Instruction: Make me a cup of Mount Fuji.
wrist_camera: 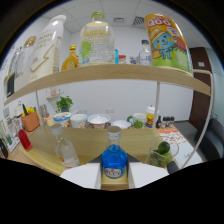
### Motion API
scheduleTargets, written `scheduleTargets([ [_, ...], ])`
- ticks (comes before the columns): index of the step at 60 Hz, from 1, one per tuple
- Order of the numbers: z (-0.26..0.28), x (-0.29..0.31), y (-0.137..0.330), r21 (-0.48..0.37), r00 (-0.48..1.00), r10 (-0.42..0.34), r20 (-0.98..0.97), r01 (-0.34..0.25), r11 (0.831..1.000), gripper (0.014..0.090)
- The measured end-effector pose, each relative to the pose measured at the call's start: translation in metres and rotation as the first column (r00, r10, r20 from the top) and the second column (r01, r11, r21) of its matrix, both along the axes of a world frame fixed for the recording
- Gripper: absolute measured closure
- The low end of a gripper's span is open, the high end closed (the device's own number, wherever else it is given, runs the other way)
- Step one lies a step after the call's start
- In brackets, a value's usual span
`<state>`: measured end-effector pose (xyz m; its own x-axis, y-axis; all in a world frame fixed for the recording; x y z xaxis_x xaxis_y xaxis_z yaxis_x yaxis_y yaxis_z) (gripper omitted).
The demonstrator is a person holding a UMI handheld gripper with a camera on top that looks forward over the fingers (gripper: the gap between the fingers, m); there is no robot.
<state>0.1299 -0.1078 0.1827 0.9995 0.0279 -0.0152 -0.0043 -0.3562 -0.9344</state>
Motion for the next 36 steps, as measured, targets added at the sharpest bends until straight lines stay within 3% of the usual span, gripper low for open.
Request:
scheduleTargets([
  [17,0.036,0.007,-0.049,0.070,1.000,-0.018,-0.021,0.019,0.997,0.0689],
  [36,-0.050,-0.005,-0.120,-0.041,0.999,-0.029,-0.030,0.027,0.999,0.0689],
])
